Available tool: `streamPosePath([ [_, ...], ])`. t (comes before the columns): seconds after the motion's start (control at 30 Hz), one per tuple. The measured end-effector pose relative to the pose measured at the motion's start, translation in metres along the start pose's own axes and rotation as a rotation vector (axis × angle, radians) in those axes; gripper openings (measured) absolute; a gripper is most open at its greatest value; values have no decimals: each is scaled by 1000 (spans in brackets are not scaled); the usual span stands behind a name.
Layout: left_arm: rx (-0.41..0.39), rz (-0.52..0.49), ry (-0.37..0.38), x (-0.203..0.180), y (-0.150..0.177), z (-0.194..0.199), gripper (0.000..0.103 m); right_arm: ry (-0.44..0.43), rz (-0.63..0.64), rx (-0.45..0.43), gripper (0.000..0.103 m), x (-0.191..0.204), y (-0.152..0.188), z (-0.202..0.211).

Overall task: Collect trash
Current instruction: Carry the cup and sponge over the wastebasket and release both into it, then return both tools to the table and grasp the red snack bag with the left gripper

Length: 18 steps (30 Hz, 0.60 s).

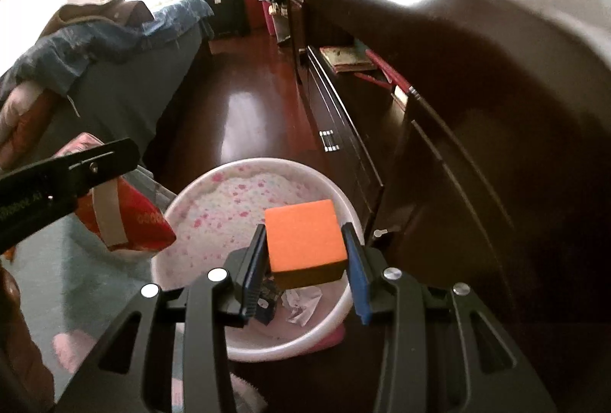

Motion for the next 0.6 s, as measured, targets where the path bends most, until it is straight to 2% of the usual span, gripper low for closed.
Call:
streamPosePath([
  [0.1,20,28,16,7,-2,-10,46,-5,-1,19,41,4,0,-16],
  [0.17,13,40,3,12,-4,-9,67,1,0,22,45,6,-1,-22],
  [0.2,1,45,-1,13,-5,-7,86,2,-1,19,47,6,-1,-22],
  [0.23,-27,51,-2,15,-6,-2,90,-1,-4,12,51,6,-1,-22],
  [0.3,-71,54,6,17,-9,8,93,3,-3,3,55,8,-1,-21],
  [0.6,-136,69,-19,18,-6,56,96,5,16,-42,72,6,5,23],
])
Point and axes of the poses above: each gripper's, at about its wrist camera, not at the fingertips, and z roughly against the way its jaws point, x to its left, y to its underside, the point moved 1 cm from there along -z, roughly the way its jaws point, and after that the axes turned 13 degrees about y, right-handed, at the moved point
